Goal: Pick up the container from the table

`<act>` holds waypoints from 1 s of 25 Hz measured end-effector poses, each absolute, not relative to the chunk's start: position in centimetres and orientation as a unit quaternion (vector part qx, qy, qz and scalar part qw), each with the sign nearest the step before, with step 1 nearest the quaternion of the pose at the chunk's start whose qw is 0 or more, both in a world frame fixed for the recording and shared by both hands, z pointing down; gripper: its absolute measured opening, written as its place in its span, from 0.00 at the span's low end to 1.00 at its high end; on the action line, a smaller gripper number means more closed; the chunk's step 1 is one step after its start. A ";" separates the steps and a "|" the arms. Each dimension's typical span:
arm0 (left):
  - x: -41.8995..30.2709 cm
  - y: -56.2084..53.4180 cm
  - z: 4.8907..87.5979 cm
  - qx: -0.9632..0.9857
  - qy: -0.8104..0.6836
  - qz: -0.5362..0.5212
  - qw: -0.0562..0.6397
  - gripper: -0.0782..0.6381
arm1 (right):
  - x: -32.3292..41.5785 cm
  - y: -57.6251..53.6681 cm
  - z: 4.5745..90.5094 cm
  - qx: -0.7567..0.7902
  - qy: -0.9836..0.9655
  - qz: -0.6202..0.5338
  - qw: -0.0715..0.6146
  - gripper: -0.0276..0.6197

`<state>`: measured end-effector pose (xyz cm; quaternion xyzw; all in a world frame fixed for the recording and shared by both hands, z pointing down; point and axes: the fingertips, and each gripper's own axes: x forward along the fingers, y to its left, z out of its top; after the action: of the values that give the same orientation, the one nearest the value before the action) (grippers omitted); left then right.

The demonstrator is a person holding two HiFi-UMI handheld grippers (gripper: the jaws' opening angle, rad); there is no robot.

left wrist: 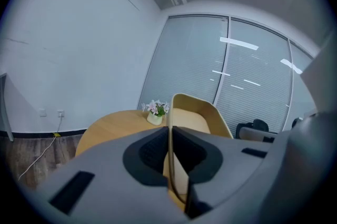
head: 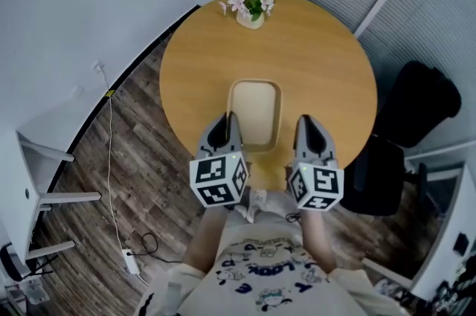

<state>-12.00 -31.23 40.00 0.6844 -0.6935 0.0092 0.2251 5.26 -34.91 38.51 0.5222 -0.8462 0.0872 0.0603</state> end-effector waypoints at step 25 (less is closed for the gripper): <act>-13.4 -29.7 31.0 0.696 -0.706 -0.044 0.123 0.14 | 4.9 -34.4 31.2 0.525 -0.851 0.026 0.003 0.06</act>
<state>-13.42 -29.68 31.05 0.6961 -0.7060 -0.0441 0.1231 4.86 -34.39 31.25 0.5248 -0.8508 0.0265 0.0028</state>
